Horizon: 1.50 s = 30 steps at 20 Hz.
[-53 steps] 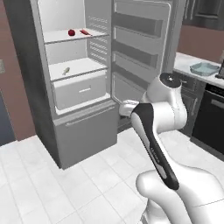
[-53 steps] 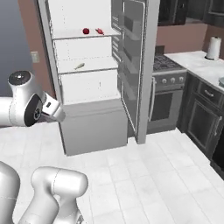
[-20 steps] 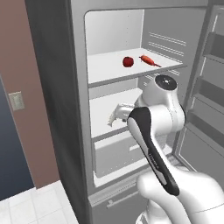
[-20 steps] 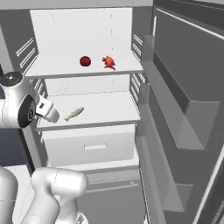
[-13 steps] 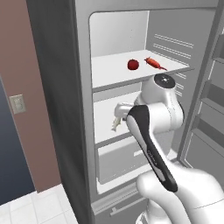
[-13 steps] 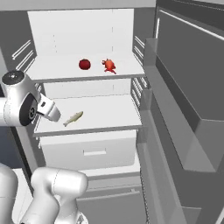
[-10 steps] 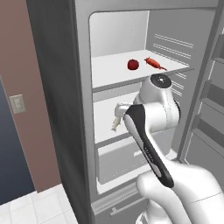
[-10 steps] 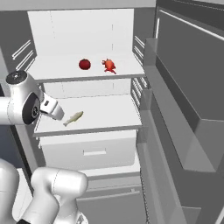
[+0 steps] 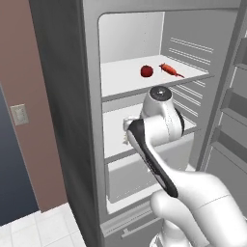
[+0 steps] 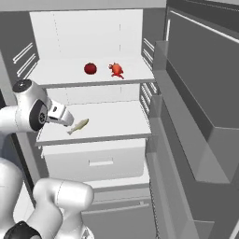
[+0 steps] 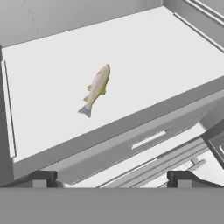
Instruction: Place one tomato and one fish in each tupperware on the nearby counter, to pack two identical lunches.
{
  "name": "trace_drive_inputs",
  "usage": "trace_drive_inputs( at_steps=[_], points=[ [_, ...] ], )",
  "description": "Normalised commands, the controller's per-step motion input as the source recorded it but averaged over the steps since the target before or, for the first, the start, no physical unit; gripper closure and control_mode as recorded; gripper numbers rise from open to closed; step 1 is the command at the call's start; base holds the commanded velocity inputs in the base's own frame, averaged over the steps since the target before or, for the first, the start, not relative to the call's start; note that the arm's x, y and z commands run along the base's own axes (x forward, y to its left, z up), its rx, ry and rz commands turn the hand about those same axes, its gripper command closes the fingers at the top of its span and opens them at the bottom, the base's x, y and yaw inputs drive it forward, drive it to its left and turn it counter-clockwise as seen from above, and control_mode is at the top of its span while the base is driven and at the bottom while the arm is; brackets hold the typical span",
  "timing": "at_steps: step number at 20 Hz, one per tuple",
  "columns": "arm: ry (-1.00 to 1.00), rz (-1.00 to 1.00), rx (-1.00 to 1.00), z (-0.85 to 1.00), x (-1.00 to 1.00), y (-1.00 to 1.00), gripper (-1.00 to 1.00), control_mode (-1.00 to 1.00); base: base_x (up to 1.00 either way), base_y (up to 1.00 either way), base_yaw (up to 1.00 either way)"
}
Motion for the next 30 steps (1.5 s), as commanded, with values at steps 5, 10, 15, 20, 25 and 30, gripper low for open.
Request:
trace_drive_inputs(
  at_steps=[5,10,15,20,25,30],
  points=[
    [0.0,0.04,0.04,-0.26,0.61,0.0,-1.0,-1.0,0.0,0.0,0.0],
    [0.0,0.15,0.05,-0.23,0.32,0.0,-1.0,-1.0,0.0,0.0,0.0],
    [0.04,0.03,0.0,-0.14,0.44,0.08,-1.0,-1.0,0.0,0.0,0.0],
    [0.07,0.0,-0.01,-0.49,0.39,0.12,-1.0,-1.0,0.0,0.0,0.0],
    [0.03,-0.03,0.0,-0.33,0.23,0.01,-1.0,-1.0,0.0,0.0,0.0],
    [0.0,-0.03,-0.01,-0.27,0.28,0.0,-1.0,-1.0,0.0,0.0,0.0]
  ],
)
